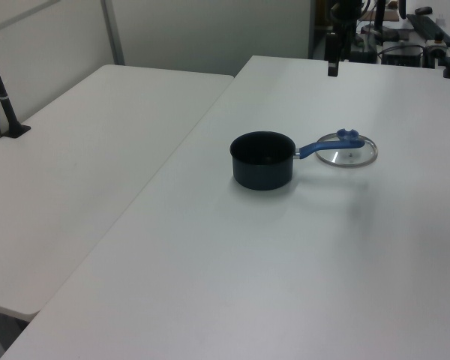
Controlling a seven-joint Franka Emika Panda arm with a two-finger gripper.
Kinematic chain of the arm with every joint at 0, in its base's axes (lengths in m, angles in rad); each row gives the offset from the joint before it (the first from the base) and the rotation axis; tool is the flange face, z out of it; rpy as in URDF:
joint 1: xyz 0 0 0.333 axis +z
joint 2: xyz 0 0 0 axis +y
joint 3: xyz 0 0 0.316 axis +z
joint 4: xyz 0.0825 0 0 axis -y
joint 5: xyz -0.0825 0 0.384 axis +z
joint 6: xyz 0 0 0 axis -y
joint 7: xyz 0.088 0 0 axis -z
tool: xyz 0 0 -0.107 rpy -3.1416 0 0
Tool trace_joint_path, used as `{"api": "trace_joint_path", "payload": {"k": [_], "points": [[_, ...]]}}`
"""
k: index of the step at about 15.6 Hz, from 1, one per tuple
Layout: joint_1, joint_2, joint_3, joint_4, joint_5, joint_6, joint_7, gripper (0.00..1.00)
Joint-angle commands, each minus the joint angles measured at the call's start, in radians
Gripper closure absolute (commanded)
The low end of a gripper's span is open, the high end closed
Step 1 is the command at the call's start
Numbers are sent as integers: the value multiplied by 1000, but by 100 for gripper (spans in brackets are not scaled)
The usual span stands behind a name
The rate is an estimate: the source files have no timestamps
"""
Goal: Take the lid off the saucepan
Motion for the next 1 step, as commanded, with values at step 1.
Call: {"api": "trace_joint_path", "payload": {"k": [1], "points": [[10, -14, -13, -14, 1, -19, 15, 0]]}}
